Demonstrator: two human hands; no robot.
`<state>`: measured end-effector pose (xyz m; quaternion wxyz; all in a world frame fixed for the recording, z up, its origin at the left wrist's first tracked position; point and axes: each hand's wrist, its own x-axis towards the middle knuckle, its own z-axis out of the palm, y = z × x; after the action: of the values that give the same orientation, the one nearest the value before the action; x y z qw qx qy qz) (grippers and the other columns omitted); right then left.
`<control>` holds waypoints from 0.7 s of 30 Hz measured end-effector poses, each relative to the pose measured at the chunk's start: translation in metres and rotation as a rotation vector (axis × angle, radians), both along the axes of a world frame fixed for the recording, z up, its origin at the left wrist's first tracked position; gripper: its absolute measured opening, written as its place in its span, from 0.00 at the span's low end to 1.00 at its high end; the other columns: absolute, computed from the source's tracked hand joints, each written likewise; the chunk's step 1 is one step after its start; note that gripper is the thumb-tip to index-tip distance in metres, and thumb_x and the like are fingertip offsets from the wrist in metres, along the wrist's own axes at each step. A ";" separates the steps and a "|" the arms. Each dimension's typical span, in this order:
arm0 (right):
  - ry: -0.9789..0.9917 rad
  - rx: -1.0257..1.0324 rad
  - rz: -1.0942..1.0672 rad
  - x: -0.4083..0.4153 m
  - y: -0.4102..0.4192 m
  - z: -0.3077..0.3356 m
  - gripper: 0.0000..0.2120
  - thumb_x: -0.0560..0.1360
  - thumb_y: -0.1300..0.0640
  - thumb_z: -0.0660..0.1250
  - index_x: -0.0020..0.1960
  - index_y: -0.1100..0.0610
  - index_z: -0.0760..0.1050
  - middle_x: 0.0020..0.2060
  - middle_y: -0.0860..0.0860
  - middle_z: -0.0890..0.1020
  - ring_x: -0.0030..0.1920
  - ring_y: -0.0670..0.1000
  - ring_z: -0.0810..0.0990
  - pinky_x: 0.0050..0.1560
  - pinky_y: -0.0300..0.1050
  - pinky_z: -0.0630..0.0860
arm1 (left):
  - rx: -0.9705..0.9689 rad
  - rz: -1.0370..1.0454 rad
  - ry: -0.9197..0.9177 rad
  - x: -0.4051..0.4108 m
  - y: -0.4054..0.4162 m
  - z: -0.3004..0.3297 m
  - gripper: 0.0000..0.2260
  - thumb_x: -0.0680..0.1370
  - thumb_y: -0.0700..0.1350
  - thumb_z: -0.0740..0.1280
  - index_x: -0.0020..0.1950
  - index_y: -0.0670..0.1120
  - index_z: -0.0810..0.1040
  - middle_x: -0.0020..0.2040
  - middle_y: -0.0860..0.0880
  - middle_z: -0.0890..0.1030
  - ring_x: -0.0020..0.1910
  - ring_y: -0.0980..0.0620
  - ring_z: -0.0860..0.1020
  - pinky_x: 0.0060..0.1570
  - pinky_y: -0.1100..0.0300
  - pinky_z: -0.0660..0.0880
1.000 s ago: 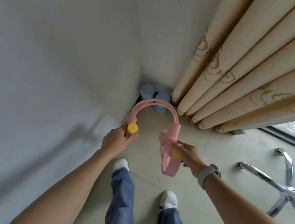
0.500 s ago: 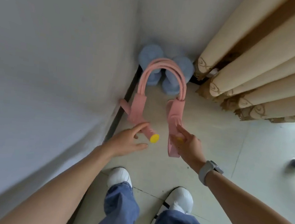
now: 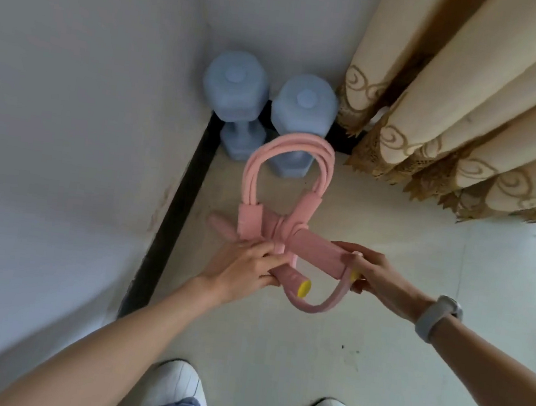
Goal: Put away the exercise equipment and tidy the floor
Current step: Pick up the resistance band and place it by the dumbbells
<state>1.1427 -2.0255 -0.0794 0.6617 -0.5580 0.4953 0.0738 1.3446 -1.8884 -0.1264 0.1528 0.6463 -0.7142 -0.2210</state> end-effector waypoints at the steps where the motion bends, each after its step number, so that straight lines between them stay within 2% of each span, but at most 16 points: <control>1: 0.022 -0.043 -0.079 0.000 -0.003 -0.011 0.12 0.78 0.58 0.57 0.59 0.58 0.73 0.35 0.54 0.73 0.32 0.49 0.69 0.32 0.40 0.67 | -0.053 -0.023 -0.071 -0.003 -0.008 -0.004 0.18 0.61 0.51 0.78 0.48 0.51 0.79 0.37 0.50 0.79 0.35 0.50 0.79 0.33 0.63 0.76; 4: 0.166 -0.226 -0.237 -0.007 -0.015 -0.046 0.15 0.79 0.56 0.57 0.63 0.60 0.70 0.37 0.56 0.77 0.31 0.51 0.72 0.33 0.41 0.71 | -0.093 -0.016 -0.194 -0.009 -0.029 -0.022 0.17 0.60 0.51 0.78 0.46 0.51 0.82 0.41 0.52 0.80 0.41 0.50 0.79 0.41 0.61 0.74; 6: 0.194 -0.243 -0.237 -0.014 -0.019 -0.062 0.19 0.79 0.53 0.56 0.69 0.59 0.65 0.48 0.59 0.79 0.39 0.55 0.77 0.45 0.48 0.77 | -0.042 -0.013 -0.165 -0.015 -0.041 -0.032 0.18 0.62 0.46 0.77 0.51 0.48 0.82 0.47 0.47 0.81 0.47 0.45 0.80 0.47 0.56 0.75; 8: 0.236 -0.329 -0.109 -0.019 -0.014 -0.070 0.22 0.80 0.53 0.55 0.72 0.57 0.61 0.61 0.60 0.75 0.54 0.59 0.77 0.59 0.51 0.74 | -0.074 -0.052 -0.255 -0.021 -0.042 -0.039 0.21 0.59 0.43 0.79 0.51 0.47 0.82 0.49 0.46 0.82 0.47 0.44 0.80 0.46 0.55 0.76; 10: 0.313 -0.518 0.107 -0.019 -0.004 -0.072 0.24 0.79 0.51 0.56 0.73 0.55 0.59 0.69 0.59 0.67 0.65 0.60 0.71 0.64 0.51 0.68 | -0.154 -0.017 -0.369 -0.014 -0.036 -0.042 0.27 0.56 0.45 0.80 0.54 0.48 0.80 0.52 0.45 0.80 0.50 0.45 0.77 0.46 0.53 0.77; 12: 0.384 -0.791 0.344 -0.016 0.008 -0.072 0.26 0.77 0.47 0.57 0.73 0.51 0.58 0.72 0.57 0.62 0.70 0.60 0.63 0.67 0.55 0.64 | -0.150 0.067 -0.381 0.001 -0.025 -0.044 0.35 0.58 0.51 0.79 0.62 0.46 0.74 0.60 0.42 0.72 0.55 0.43 0.69 0.49 0.48 0.77; 13: 0.377 -0.929 0.446 -0.013 0.011 -0.071 0.26 0.76 0.45 0.58 0.72 0.51 0.59 0.71 0.57 0.63 0.70 0.59 0.63 0.66 0.57 0.64 | -0.113 0.121 -0.388 0.009 -0.019 -0.044 0.37 0.60 0.55 0.77 0.64 0.44 0.70 0.63 0.41 0.69 0.57 0.41 0.68 0.50 0.45 0.76; 14: 0.347 -1.052 0.547 -0.010 0.014 -0.073 0.27 0.75 0.44 0.60 0.70 0.51 0.62 0.69 0.57 0.68 0.68 0.59 0.67 0.64 0.58 0.67 | -0.042 0.168 -0.414 0.016 -0.015 -0.046 0.39 0.62 0.60 0.73 0.66 0.42 0.68 0.65 0.39 0.69 0.59 0.39 0.70 0.52 0.41 0.75; 16: 0.260 -1.222 0.745 0.002 0.019 -0.079 0.28 0.68 0.42 0.67 0.63 0.55 0.70 0.55 0.56 0.80 0.54 0.58 0.79 0.50 0.56 0.75 | 0.145 0.190 -0.441 0.029 -0.010 -0.047 0.42 0.62 0.63 0.71 0.67 0.39 0.67 0.65 0.36 0.73 0.61 0.37 0.74 0.56 0.35 0.71; 17: 0.264 -1.248 0.844 0.009 0.024 -0.084 0.30 0.62 0.41 0.72 0.59 0.56 0.72 0.48 0.54 0.83 0.46 0.57 0.81 0.43 0.53 0.77 | 0.237 0.180 -0.416 0.034 -0.008 -0.049 0.42 0.62 0.60 0.74 0.67 0.38 0.67 0.65 0.36 0.73 0.62 0.37 0.74 0.59 0.33 0.68; 19: 0.362 -1.235 0.918 0.020 0.029 -0.092 0.34 0.56 0.42 0.76 0.56 0.57 0.71 0.40 0.52 0.84 0.39 0.57 0.80 0.34 0.49 0.77 | 0.338 0.181 -0.386 0.041 -0.007 -0.048 0.33 0.67 0.50 0.74 0.68 0.40 0.68 0.69 0.40 0.70 0.65 0.39 0.72 0.66 0.36 0.61; 21: 0.381 -1.280 0.875 0.026 0.029 -0.091 0.27 0.57 0.48 0.77 0.52 0.57 0.75 0.36 0.53 0.82 0.36 0.57 0.79 0.31 0.49 0.76 | 0.252 0.182 -0.383 0.044 -0.006 -0.049 0.21 0.71 0.43 0.71 0.63 0.43 0.74 0.66 0.42 0.74 0.61 0.41 0.75 0.66 0.38 0.61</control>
<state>1.1685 -1.9965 -0.1703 0.0279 -0.9511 0.2823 0.1222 1.3887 -1.8948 -0.1752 -0.0478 0.7520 -0.6358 -0.1670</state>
